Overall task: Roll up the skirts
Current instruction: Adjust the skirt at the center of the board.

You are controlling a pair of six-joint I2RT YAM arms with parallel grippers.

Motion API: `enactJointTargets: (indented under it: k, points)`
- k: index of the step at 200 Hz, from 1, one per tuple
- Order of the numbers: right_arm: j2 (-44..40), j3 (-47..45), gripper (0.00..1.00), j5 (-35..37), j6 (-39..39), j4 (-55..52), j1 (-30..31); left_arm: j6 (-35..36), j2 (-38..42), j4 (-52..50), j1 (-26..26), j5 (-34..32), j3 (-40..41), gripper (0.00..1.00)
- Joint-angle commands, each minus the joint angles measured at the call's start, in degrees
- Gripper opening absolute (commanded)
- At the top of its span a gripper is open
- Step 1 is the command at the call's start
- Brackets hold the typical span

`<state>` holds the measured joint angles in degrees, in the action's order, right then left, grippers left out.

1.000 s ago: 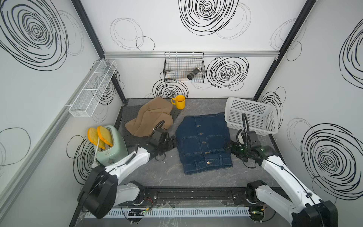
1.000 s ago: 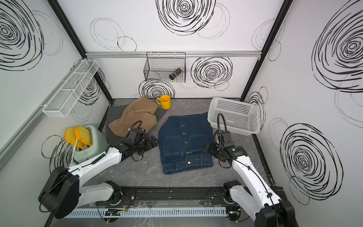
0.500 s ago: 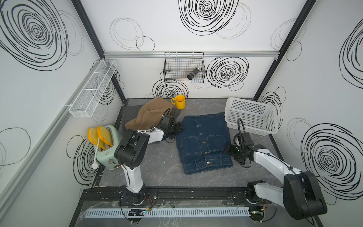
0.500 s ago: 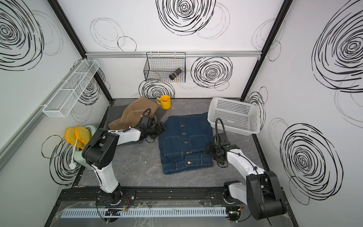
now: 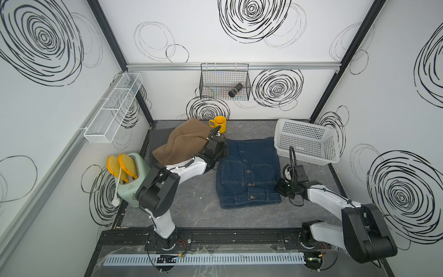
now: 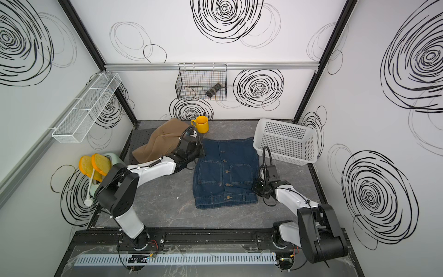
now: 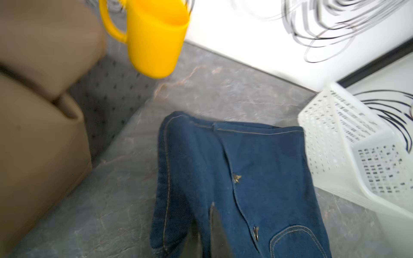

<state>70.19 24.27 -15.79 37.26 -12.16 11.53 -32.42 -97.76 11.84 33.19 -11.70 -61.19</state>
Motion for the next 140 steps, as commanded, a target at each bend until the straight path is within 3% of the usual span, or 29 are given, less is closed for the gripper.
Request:
enactJointTargets:
  k: [1, 14, 31, 41, 63, 77, 100, 125, 140]
  points:
    - [0.7, -0.7, 0.07, 1.1, -0.7, -2.1, 0.1, 15.3, 2.8, 6.0, 2.8, -21.5, 0.7, 0.25]
    - [1.2, -0.7, 0.07, 1.0, -0.3, -2.4, 0.1, 18.6, 2.3, 8.1, 4.3, -28.8, 2.5, 0.37]
    - [1.5, -0.8, 0.08, 1.4, 0.0, -2.7, 0.0, 18.4, 0.9, 6.2, 4.5, -35.0, 3.9, 0.84]
    - [1.4, -0.8, 0.11, 1.2, 0.2, -3.1, 0.2, 13.9, -0.4, -0.6, 4.0, -38.7, 2.1, 1.0]
    - [0.1, 0.1, 0.52, 2.5, 0.8, -5.4, 0.2, 2.0, -2.9, -18.8, 0.1, -32.0, -7.8, 0.96]
    - [-1.9, 1.0, 0.68, 3.1, 0.9, -6.6, 0.3, -5.7, -2.9, -27.5, -4.8, -18.5, -11.6, 0.96]
    - [-5.1, 3.0, 0.7, 3.9, 0.6, -8.4, 0.5, -11.4, 0.3, -25.5, -11.9, 2.8, -6.1, 0.96]
    - [-7.8, 5.4, 0.7, 3.8, 0.4, -10.0, 2.6, -11.0, 0.5, -22.3, -13.1, 12.4, -3.4, 0.96]
    - [-8.2, 8.8, 0.7, 6.5, 0.4, -13.6, 7.8, -13.9, 0.5, -19.6, -14.0, 21.5, -1.1, 0.98]
